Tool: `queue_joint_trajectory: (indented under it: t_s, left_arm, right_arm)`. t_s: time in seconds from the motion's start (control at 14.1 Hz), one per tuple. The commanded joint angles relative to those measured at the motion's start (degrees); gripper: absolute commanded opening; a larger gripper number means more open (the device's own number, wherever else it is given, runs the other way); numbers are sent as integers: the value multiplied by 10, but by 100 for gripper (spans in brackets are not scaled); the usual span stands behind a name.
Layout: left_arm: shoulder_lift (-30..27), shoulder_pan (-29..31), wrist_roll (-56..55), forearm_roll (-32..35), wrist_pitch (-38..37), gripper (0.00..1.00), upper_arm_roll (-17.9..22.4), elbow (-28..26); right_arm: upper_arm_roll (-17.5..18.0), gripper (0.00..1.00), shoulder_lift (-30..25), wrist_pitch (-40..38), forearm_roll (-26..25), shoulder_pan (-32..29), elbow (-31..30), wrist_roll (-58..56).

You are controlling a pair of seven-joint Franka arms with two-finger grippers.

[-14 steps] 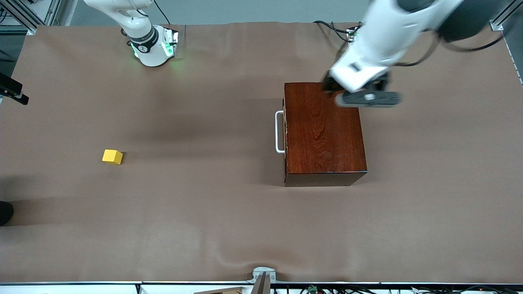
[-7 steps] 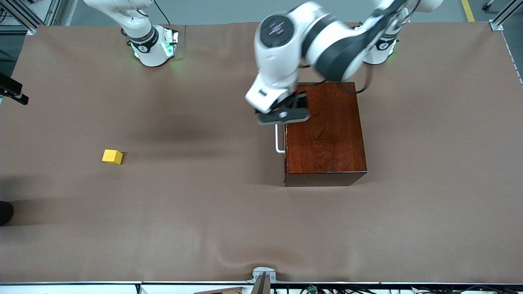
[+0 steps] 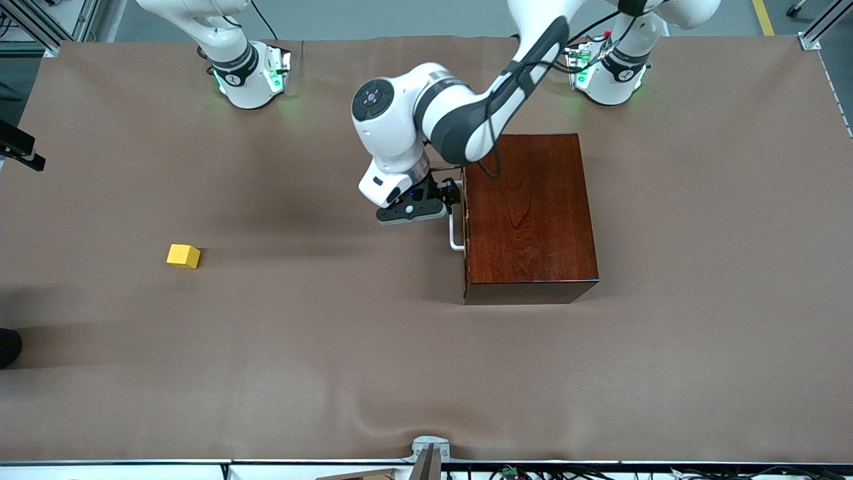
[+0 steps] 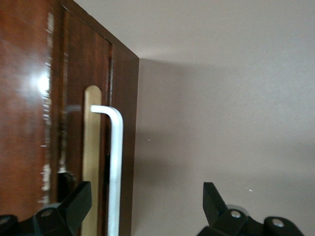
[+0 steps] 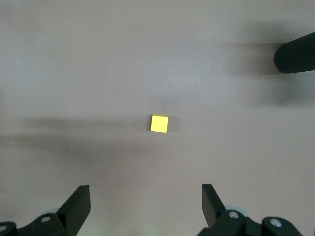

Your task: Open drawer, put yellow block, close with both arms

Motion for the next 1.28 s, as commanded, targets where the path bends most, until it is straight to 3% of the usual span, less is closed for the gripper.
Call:
queue_joint_trajectory:
  t_s: [0.0, 0.43, 1.2]
  left_arm:
    - [15, -5, -3, 14, -20, 100, 10, 19]
    - [42, -7, -1, 14, -43, 100, 10, 15]
    - [52, -20, -7, 6, -7, 100, 2, 20]
  right_arm:
    - [5, 100, 4, -8, 8, -11, 11, -2]
    - [5, 100, 4, -8, 7, -11, 10, -2]
    - [5, 100, 4, -10, 7, -12, 10, -2]
